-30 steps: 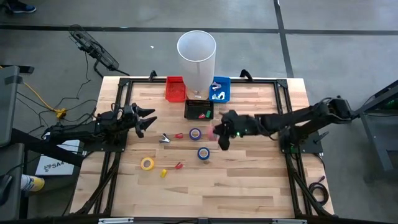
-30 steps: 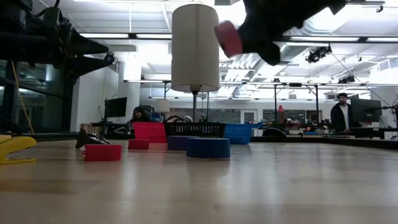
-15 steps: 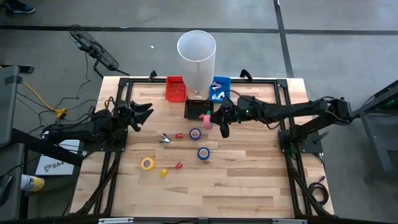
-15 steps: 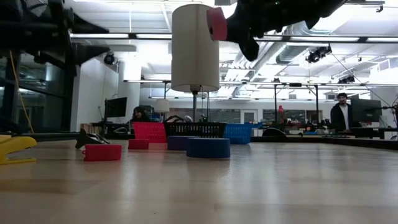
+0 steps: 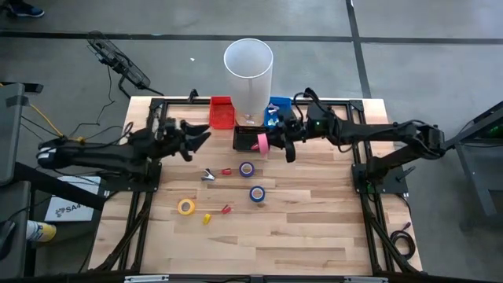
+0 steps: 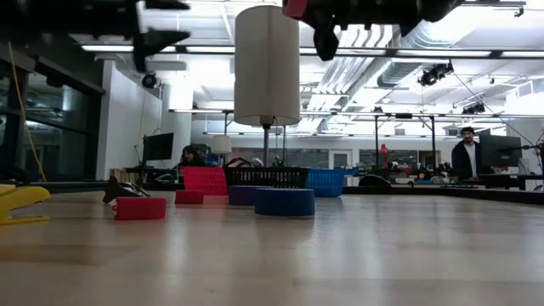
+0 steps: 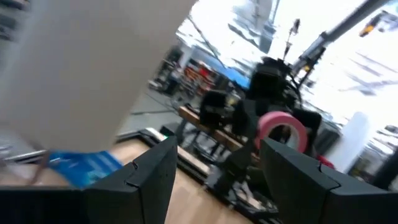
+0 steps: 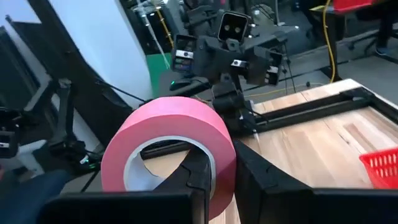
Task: Pick and place Stapler, Stapler remover, tape
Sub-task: Put the pink tape into the red bin
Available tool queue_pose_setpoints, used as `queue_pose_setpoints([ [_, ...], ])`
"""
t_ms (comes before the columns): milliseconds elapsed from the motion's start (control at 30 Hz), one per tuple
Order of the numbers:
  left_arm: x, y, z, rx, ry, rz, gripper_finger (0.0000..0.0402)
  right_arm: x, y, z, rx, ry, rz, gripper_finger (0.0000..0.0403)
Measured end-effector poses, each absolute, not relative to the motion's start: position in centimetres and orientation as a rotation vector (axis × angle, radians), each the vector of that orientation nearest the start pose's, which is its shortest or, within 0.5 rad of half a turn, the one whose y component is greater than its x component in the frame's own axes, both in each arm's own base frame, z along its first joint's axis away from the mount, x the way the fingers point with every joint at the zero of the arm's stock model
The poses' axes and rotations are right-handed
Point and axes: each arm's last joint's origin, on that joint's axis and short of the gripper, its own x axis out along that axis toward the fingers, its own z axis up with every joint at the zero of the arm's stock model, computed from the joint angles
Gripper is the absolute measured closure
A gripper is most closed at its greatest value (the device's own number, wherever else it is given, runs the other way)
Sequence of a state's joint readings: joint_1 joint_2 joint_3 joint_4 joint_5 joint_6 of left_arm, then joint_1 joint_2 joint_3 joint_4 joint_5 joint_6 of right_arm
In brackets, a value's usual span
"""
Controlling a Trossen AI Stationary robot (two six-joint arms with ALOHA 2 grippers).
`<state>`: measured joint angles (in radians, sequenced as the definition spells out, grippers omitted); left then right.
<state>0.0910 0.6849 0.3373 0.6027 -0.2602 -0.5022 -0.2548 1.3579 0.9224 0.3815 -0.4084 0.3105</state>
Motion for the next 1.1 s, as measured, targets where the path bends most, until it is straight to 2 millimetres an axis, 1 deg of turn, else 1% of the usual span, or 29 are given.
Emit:
queue_pose_setpoints([
  [133,19.0,2.3,28.8,-0.504,-0.289,0.218,0.0177,30.0,-7.1,32.1,0.313,0.119,0.127,0.0372],
  [267,22.0,2.3,30.4,-0.461,-0.248,0.154,0.0177,30.1,-7.2,32.9,0.301,0.155,0.12,0.0372],
  [367,23.7,2.4,31.3,-0.447,-0.234,0.109,0.0177,30.1,-7.2,33.1,0.302,0.161,0.098,0.0372],
  [467,25.0,2.4,31.9,-0.442,-0.218,0.068,0.0177,30.1,-7.4,33.0,0.308,0.159,0.038,0.0372],
  [567,25.8,2.3,32.2,-0.438,-0.209,0.037,0.0177,30.1,-7.6,33.0,0.324,0.15,-0.039,0.0372],
  [733,26.5,2.4,31.8,-0.44,-0.188,0.038,0.0177,30.1,-7.7,33.0,0.328,0.14,-0.097,0.0372],
  [900,26.8,2.4,31.6,-0.444,-0.179,0.042,0.0177,30.4,-7.3,33.1,0.337,0.122,-0.092,0.0372],
  [1100,26.7,2.4,31.6,-0.443,-0.181,0.043,0.0177,31.5,-6.9,32.3,0.344,0.115,-0.092,0.0372],
])
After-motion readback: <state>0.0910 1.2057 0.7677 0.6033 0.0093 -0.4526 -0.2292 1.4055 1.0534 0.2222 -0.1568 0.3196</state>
